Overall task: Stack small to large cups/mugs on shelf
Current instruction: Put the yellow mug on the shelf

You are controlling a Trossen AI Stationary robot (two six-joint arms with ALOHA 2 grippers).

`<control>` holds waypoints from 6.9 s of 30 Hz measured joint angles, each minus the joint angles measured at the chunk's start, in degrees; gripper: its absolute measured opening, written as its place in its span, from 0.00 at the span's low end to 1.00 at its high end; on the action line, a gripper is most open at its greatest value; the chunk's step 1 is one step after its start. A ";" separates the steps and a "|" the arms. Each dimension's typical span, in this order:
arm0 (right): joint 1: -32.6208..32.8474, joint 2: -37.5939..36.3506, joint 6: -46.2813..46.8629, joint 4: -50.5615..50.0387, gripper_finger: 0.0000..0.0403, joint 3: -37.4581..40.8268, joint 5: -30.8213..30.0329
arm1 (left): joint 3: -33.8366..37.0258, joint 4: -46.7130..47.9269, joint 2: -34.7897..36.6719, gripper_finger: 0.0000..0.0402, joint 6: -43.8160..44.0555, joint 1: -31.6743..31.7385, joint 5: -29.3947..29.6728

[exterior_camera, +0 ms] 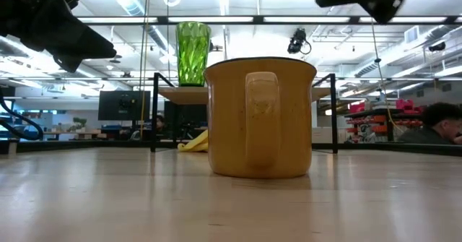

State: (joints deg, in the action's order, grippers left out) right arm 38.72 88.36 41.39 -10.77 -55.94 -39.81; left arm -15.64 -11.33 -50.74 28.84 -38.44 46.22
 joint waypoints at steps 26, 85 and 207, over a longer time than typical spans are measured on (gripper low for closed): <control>-19.00 4.09 0.25 -25.61 0.20 -14.89 28.87 | -0.02 0.00 0.00 0.18 0.44 0.00 0.02; -22.99 13.24 -1.45 -23.11 0.18 -14.83 32.62 | -0.04 0.03 0.01 0.20 0.55 0.02 0.03; -71.96 16.01 -30.06 -50.45 0.04 -55.28 49.93 | -0.92 -1.48 0.00 0.10 -7.34 8.39 9.48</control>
State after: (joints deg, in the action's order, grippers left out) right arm -33.23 104.38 11.33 -61.22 -111.22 10.13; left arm -16.56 -12.81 -50.74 21.50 -30.04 55.69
